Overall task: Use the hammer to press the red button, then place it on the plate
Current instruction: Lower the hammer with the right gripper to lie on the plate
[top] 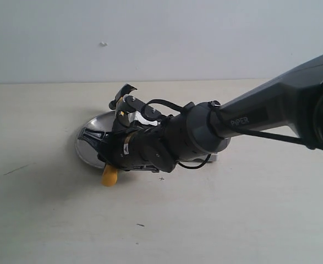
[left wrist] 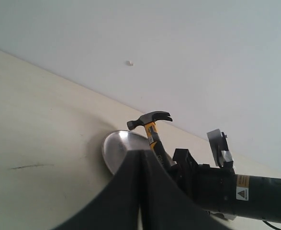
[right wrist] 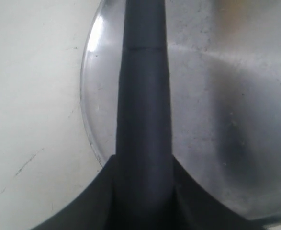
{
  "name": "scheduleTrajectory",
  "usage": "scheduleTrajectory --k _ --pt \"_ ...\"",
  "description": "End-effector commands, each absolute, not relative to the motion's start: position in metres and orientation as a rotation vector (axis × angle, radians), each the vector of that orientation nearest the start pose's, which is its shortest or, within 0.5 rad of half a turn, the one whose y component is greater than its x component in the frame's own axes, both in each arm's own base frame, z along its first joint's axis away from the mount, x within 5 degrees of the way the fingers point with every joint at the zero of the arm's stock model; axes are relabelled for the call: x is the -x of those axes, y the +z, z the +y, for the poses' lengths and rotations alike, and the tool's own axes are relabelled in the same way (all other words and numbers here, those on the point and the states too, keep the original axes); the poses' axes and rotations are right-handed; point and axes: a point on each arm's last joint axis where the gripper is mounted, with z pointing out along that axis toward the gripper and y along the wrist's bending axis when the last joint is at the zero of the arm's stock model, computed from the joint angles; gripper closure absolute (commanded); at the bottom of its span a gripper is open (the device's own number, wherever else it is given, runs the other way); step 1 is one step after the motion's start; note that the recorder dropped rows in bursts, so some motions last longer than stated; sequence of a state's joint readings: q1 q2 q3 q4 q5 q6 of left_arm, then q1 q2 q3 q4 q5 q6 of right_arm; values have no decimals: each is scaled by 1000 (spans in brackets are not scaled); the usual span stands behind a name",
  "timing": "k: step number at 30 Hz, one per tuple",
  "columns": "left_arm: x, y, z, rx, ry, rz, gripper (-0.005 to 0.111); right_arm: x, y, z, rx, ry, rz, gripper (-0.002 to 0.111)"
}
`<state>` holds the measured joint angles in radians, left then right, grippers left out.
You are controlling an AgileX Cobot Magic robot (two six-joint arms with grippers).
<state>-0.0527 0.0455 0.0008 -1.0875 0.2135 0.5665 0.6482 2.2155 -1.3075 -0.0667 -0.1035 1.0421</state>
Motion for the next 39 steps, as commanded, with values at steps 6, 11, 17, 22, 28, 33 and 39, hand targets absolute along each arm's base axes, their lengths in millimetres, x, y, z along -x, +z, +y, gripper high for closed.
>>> scheduleTrajectory --k 6,11,17,22,28,33,39 --pt "-57 202 -21 224 -590 1644 107 -370 112 279 -334 856 2329 108" --pt "-57 202 -21 224 -590 1644 107 -373 107 281 -335 851 2335 108" --pt "-57 202 -21 224 -590 1644 107 -375 100 283 -338 835 2353 108" --pt "-57 202 -21 224 -590 1644 107 -375 98 282 -340 829 2362 108" --pt "-57 202 -21 224 -590 1644 107 -374 96 281 -344 809 2383 98" --pt "-57 202 -21 224 -590 1644 107 -374 96 281 -334 805 2383 87" --pt "-57 202 -21 224 -590 1644 107 -373 96 281 -335 801 2389 70"
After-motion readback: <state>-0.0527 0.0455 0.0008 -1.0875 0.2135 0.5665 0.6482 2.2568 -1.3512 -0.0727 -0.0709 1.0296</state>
